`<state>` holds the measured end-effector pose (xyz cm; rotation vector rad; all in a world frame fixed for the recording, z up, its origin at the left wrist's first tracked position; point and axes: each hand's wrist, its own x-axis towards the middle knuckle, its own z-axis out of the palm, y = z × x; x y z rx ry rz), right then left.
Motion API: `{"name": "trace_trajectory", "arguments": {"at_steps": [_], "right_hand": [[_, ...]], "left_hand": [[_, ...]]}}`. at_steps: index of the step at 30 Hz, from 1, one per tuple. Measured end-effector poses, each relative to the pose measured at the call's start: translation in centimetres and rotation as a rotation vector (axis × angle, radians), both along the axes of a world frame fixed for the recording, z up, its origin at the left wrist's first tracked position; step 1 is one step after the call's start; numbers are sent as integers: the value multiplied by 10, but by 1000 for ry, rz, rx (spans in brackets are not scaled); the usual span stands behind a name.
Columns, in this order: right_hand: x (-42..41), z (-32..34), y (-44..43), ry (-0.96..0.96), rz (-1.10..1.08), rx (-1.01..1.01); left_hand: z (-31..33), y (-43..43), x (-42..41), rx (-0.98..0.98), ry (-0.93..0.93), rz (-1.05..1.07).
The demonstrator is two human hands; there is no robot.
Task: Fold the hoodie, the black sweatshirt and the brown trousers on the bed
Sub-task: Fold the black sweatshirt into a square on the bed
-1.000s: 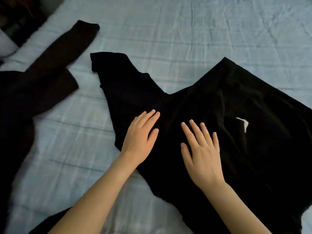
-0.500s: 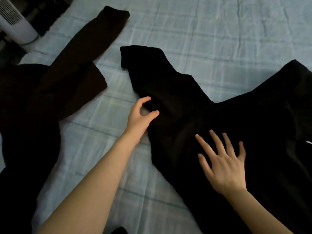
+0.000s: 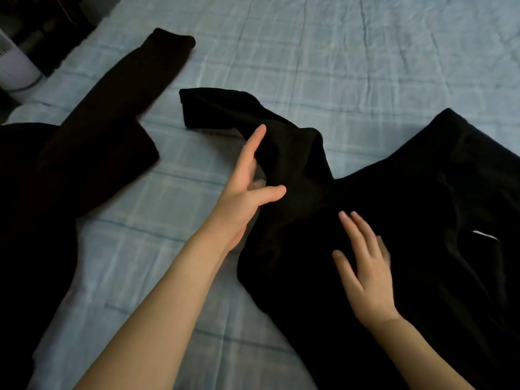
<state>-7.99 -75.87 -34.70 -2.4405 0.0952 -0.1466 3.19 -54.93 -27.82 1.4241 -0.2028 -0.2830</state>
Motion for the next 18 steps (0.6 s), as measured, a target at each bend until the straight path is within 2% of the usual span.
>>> {"name": "trace_trajectory", "arguments": {"at_steps": [1, 2, 3, 5, 7, 10, 14, 18], "right_hand": [[-4, 10, -7, -56, -62, 143], [-8, 20, -16, -109, -107, 187], [-15, 31, -27, -158, -136, 134], [-34, 46, -57, -206, -200, -143], [-62, 53, -89, -142, -315, -289], [-105, 41, -119, 85, -482, -291], [-131, 8, -136, 311, -364, -253], [-131, 0, -140, 315, -334, -244]], "left_hand": [[8, -9, -8, -32, -7, -46], [15, -18, -17, -72, -15, -101], [21, -28, -28, -101, -28, -166], [27, -54, -50, -104, -59, -312], [23, -85, -76, -33, -71, -446], [-4, -124, -113, 207, -84, -554], [-46, -146, -139, 396, 37, -577], [-54, -151, -145, 465, -22, -538]]}}
